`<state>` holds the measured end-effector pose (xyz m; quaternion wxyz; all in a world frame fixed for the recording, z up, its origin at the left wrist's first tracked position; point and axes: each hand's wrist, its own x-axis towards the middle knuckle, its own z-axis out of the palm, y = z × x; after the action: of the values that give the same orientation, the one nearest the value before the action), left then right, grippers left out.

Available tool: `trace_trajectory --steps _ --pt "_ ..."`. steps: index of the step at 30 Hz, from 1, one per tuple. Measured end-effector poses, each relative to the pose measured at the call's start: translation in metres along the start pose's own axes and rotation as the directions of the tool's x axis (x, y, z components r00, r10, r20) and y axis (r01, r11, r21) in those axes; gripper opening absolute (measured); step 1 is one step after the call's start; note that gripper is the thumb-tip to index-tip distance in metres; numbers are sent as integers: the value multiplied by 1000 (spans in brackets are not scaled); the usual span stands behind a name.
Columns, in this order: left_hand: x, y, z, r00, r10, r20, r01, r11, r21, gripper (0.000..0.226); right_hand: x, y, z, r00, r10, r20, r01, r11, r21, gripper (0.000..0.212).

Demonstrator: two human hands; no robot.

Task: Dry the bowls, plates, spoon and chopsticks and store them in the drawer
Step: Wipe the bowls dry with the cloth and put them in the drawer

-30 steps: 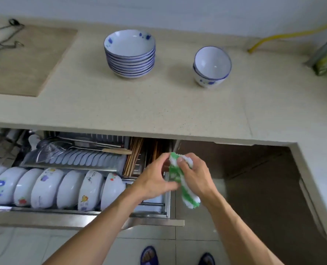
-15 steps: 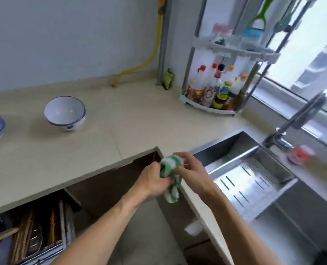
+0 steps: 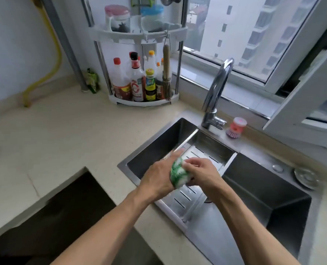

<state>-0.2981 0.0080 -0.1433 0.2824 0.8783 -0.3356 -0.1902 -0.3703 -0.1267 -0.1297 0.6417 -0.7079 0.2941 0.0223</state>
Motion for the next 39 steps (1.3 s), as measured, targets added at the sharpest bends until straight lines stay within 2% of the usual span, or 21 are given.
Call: trace_trajectory --steps 3,4,6,7,8,10,11,12,14,17,20,21,23,26,28,30,32,34,35,37,39 --pt "27 12 2 1000 -5 -17 8 984 179 27 -2 8 -22 997 70 -44 -65 991 117 13" --pt "35 14 3 998 -57 0 56 978 199 24 -4 13 -29 995 43 -89 -37 997 68 16" --pt "48 19 7 980 -174 98 159 977 141 26 -12 25 -42 976 -185 -115 145 946 -291 36" --pt "53 25 12 956 -213 201 200 976 80 26 -19 33 -47 946 -321 -49 246 806 -538 56" --pt "56 31 15 920 -230 317 241 970 4 22 -24 41 -49 904 -422 64 325 584 -744 77" --pt "60 45 23 815 -173 553 280 953 -114 20 -24 59 -51 828 -521 209 342 172 -924 103" --pt "59 53 26 770 -112 629 260 954 -148 21 -24 64 -53 800 -567 197 314 116 -942 103" --pt "56 60 31 754 -71 653 216 966 -144 17 -22 67 -57 774 -614 154 281 114 -953 95" --pt "50 71 46 802 -40 596 121 988 -96 15 -21 66 -67 748 -657 93 207 99 -973 63" --pt "41 77 73 910 56 412 -116 986 122 12 -25 59 -74 845 -535 26 110 126 -986 46" --pt "39 74 92 949 262 175 -311 863 398 23 -33 53 -76 968 -195 -159 -65 418 -906 30" --pt "40 73 96 923 363 126 -380 811 445 26 -35 52 -80 985 -46 -168 -114 560 -820 24" --pt "43 70 108 821 560 108 -528 673 518 35 -36 56 -88 986 82 -147 -157 766 -623 11" --pt "48 69 123 778 620 102 -574 634 518 41 -37 69 -99 987 127 -103 -161 857 -490 17" --pt "49 80 125 841 522 143 -520 706 481 34 -38 80 -105 985 119 -123 -158 903 -399 20" --pt "55 88 126 932 310 188 -363 808 465 26 -40 96 -110 978 77 -193 -139 933 -331 62" --pt "65 93 128 959 27 283 -124 935 333 22 -44 116 -110 966 -149 -213 14 848 -530 95" --pt "74 91 130 877 -85 473 53 995 79 22 -49 138 -105 847 -524 -92 214 493 -843 97" --pt "72 94 132 801 -49 597 81 996 -27 22 -50 148 -105 751 -659 -33 252 333 -909 88" --pt "64 99 131 635 26 772 112 986 -125 14 -46 156 -106 582 -813 22 287 180 -941 59" --pt "56 107 130 589 26 808 96 990 -102 35 -38 157 -112 502 -863 56 298 112 -948 36"
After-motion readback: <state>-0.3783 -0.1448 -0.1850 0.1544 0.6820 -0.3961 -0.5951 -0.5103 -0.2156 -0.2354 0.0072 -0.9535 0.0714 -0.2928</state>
